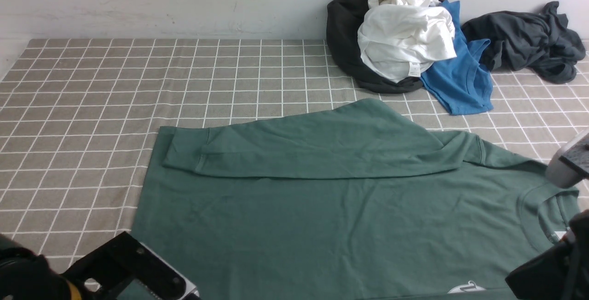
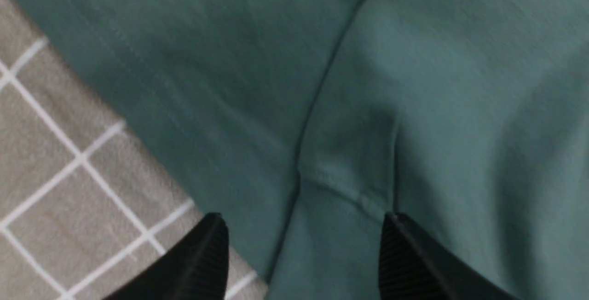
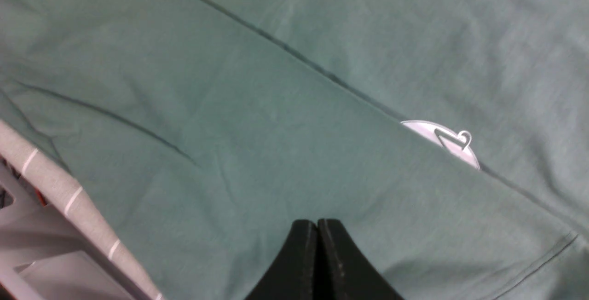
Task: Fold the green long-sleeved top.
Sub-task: Use the left arm to clamp the cuff closest to it
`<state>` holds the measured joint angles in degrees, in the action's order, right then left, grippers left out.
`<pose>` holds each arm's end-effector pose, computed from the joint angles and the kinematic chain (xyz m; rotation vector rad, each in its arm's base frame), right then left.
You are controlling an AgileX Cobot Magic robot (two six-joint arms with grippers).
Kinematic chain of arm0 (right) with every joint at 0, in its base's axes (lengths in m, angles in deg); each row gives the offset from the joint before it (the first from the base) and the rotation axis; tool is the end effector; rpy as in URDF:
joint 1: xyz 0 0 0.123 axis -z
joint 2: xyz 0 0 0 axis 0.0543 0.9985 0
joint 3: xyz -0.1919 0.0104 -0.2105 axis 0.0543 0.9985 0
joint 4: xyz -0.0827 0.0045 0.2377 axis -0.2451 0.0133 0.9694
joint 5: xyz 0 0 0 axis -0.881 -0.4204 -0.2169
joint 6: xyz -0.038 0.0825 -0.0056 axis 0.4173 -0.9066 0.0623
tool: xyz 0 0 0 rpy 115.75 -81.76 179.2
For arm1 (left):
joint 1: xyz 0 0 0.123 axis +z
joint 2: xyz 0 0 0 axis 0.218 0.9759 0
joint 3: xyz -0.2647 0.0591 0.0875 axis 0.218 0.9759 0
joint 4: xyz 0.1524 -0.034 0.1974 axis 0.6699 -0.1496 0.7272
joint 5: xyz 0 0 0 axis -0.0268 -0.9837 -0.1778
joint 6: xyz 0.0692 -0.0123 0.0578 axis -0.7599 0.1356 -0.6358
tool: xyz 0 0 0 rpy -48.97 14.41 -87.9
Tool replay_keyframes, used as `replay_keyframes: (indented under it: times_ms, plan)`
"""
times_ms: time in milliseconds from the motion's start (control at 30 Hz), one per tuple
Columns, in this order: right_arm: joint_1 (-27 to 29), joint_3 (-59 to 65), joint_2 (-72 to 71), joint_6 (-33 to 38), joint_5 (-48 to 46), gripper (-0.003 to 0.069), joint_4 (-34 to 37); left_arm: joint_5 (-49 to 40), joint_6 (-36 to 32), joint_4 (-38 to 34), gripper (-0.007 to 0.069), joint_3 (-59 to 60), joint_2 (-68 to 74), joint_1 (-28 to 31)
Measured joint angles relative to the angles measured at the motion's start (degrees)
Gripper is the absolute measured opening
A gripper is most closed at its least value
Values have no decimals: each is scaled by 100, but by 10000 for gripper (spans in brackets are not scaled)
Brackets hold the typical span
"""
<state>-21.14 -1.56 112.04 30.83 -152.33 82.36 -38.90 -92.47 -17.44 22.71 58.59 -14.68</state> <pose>0.1411 0.0760 0.2932 -0.9066 2.6157 0.4509 0.1466 -0.0787 0.1858 0.8666 2.8617 -0.0884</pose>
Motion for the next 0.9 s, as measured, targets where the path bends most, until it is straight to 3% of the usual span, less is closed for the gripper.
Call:
replay_keyframes:
  times_ms: [200,367,567,633,733,900]
  plan:
    - [-4,0,0,0,95,-15,-17,192,25,-265,435,0,1044,-20]
    - [-4,0,0,0,126,-15,-17,228,-419,-753,423,-35,1314,-39]
    - [-4,0,0,0,186,-15,-17,154,-651,-968,271,-84,1357,-39]
    - [-4,-5,0,0,205,-15,-17,143,-651,-993,152,-92,1351,-39]
    - [-4,-5,0,0,205,-15,-17,14,-656,-896,42,-238,1264,-43]
    - [-4,-5,0,0,250,-15,-17,-603,-649,-294,23,-1097,948,-43]
